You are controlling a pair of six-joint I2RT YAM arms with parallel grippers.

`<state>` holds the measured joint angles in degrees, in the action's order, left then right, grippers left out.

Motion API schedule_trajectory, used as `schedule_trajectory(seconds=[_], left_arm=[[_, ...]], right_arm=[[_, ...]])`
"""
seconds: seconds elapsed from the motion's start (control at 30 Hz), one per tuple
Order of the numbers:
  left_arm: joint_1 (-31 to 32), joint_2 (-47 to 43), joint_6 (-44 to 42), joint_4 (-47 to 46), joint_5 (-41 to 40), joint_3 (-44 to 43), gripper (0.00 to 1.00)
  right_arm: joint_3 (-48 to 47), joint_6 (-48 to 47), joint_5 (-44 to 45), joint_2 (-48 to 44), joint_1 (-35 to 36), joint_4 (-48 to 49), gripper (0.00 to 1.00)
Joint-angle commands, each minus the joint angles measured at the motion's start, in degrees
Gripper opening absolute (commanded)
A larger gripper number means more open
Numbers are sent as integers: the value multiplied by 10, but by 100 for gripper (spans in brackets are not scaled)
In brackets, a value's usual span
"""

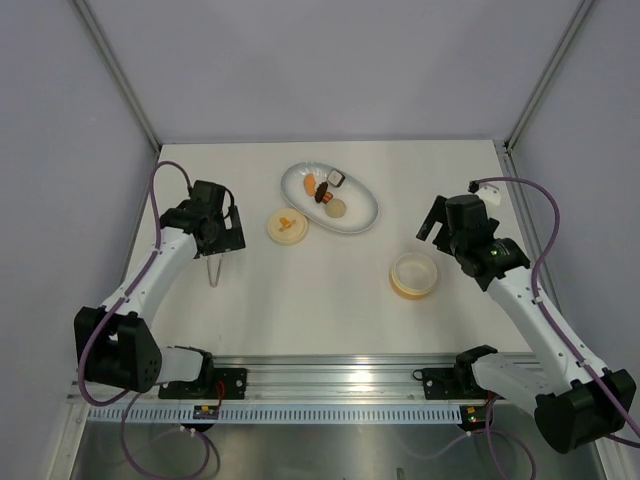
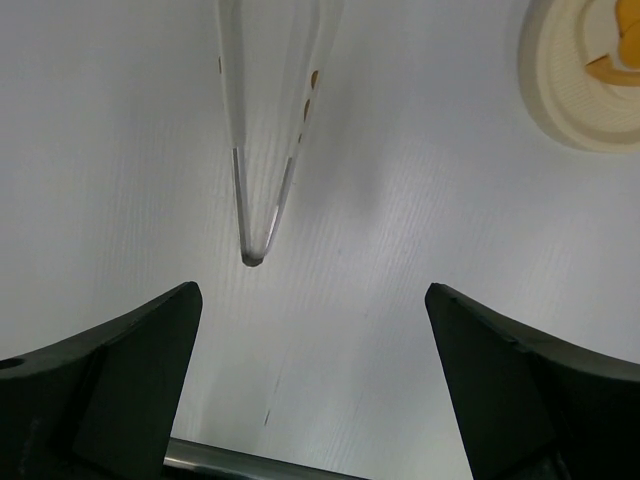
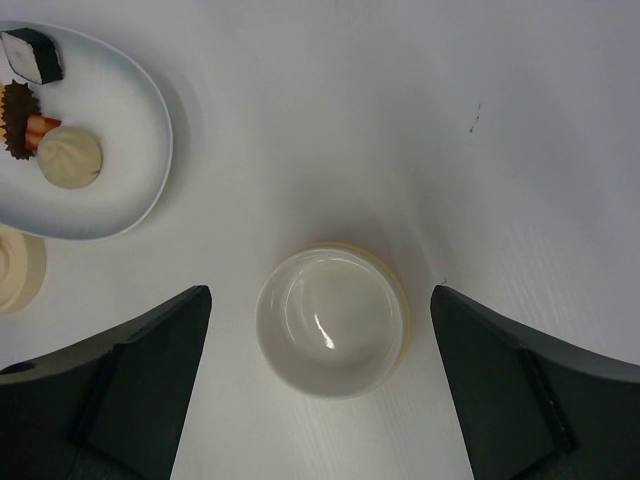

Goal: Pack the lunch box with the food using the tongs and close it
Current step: Pick up the clamp at the center of the board.

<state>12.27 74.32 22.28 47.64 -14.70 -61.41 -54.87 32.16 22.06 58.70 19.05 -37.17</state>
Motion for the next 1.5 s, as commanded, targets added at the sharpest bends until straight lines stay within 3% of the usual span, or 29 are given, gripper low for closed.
schedule_trajectory(seconds=[0.0, 0.53, 1.0, 1.13, 1.3, 1.47], left_arm=[[-23, 18, -7, 1, 13, -10, 99], [-114, 170, -23, -72, 106, 17, 96], [-122, 271, -33, -92, 91, -35, 73], [-122, 278, -36, -119, 137, -26, 68], [-117, 266, -39, -147, 208, -18, 68], [-117, 272, -44, -128, 164, -33, 75]], right_arm=[[-8, -7, -40, 4, -2, 21, 99], [-34, -17, -67, 15, -2, 32, 99], [-42, -18, -82, 53, -2, 52, 99], [-43, -18, -81, 56, -2, 53, 100], [-45, -11, -80, 60, -2, 53, 99], [-40, -2, -87, 61, -2, 50, 100]])
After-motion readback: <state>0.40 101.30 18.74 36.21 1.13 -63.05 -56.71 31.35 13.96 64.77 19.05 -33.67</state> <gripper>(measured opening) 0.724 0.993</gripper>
